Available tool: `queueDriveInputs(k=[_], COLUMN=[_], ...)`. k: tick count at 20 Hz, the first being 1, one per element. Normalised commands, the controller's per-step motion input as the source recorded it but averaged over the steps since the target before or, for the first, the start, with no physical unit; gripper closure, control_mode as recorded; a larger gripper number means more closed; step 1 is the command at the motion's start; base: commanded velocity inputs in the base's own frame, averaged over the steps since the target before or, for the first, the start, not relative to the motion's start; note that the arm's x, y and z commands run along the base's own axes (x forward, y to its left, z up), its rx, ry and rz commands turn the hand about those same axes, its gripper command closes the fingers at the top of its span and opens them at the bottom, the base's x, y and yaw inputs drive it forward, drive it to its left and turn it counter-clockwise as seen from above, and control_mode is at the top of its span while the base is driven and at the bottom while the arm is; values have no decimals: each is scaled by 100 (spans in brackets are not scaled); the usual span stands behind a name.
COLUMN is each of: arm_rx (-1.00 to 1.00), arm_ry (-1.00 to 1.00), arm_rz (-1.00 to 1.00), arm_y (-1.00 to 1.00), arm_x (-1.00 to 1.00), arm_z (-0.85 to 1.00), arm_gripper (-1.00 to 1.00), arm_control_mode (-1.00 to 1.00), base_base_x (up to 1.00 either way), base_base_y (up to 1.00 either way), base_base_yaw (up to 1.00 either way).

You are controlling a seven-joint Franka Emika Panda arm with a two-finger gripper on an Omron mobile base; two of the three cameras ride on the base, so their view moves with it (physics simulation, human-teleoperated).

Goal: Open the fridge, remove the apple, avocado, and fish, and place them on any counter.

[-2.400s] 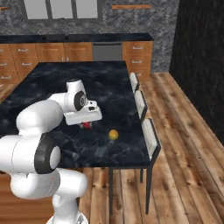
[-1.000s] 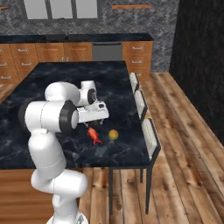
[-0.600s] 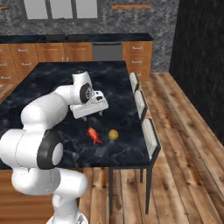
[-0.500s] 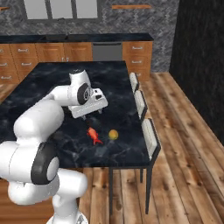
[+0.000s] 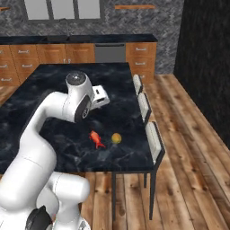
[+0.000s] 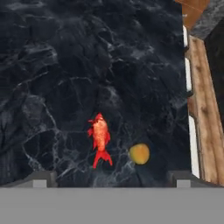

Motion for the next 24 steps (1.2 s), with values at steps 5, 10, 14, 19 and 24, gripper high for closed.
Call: queueDriveInputs(k=[5,10,14,19,24], arm_rx=[30,8,-1,0,1], arm_ry=[-1,5,1,3,13], arm_rz=[-22,-36,-25,-8,0], arm_y=[0,14,10,0,0], arm_x=[-42,-63,-76,-76,-77], arm_z=[70,25,2,11,23], arm_gripper=[-100,-100,-100,-100,-100], arm_control_mode=[-100,-100,-100,-100,-100], base_base_x=[0,0,0,0,0], base_base_y=[0,0,0,0,0], base_base_yaw=[0,0,0,0,0])
